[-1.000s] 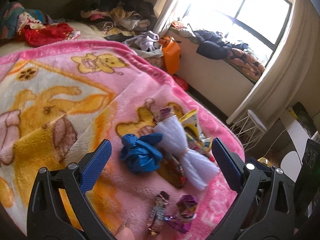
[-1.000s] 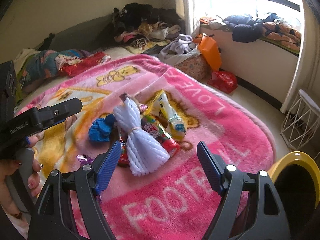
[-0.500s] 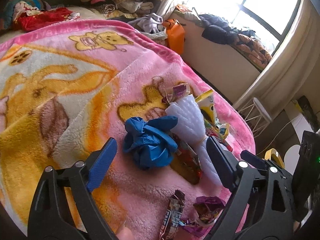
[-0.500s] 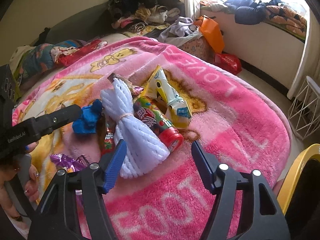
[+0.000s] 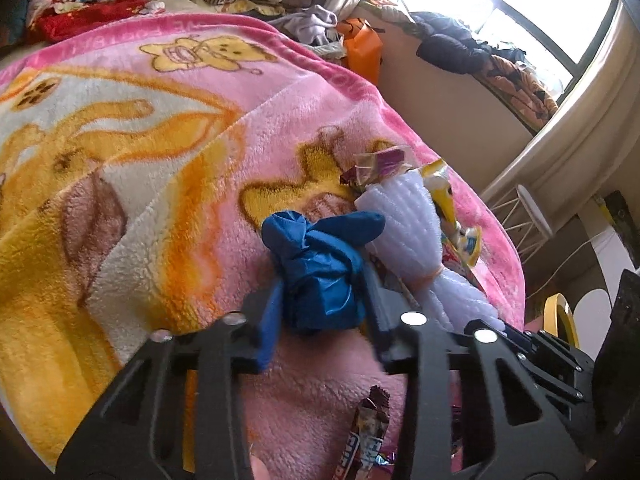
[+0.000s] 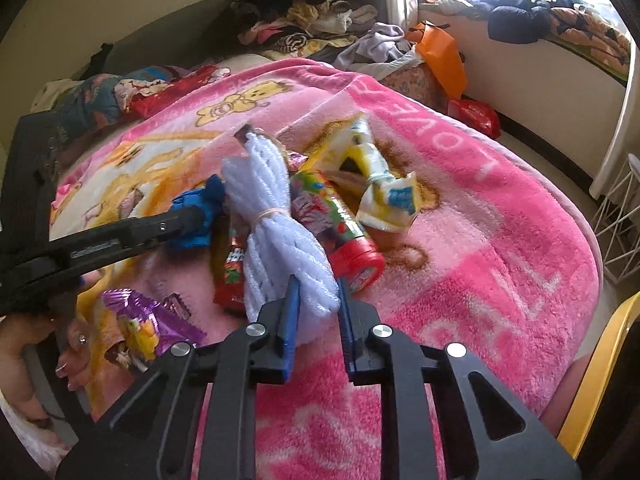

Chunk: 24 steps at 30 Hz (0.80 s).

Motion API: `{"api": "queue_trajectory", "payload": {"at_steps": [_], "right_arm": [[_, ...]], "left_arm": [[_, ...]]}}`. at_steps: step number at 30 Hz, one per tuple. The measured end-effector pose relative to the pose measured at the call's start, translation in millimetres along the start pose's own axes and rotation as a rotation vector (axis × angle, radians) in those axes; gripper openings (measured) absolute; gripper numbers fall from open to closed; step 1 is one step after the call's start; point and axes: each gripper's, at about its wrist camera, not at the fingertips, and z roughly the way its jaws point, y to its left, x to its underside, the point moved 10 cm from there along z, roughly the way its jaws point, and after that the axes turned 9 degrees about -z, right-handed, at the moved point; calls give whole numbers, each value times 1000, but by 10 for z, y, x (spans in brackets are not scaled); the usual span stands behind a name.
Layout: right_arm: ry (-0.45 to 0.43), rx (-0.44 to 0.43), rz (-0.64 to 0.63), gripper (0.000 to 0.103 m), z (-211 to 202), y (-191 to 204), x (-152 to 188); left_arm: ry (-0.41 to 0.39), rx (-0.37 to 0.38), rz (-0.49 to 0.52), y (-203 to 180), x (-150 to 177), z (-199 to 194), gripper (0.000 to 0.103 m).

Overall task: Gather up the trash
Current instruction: 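Grasp the white mesh net with the right tool while the left tool grasps the blue glove, then carry the mesh net and blue glove over the yellow-rimmed bin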

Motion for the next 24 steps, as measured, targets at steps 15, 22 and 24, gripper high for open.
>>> {"api": "queue_trajectory", "payload": {"at_steps": [15, 22, 24], "right_arm": [[-15, 9, 41, 15, -390, -4, 261], [-44, 48, 85, 15, -622, -148, 320], [-54, 55, 100, 15, -682, -199, 336]], "left_arm": [[-15, 69, 42, -249, 32, -281, 13], [-31, 86, 59, -392, 35, -401, 13], [-36, 94, 69, -446, 36, -434, 13]]}}
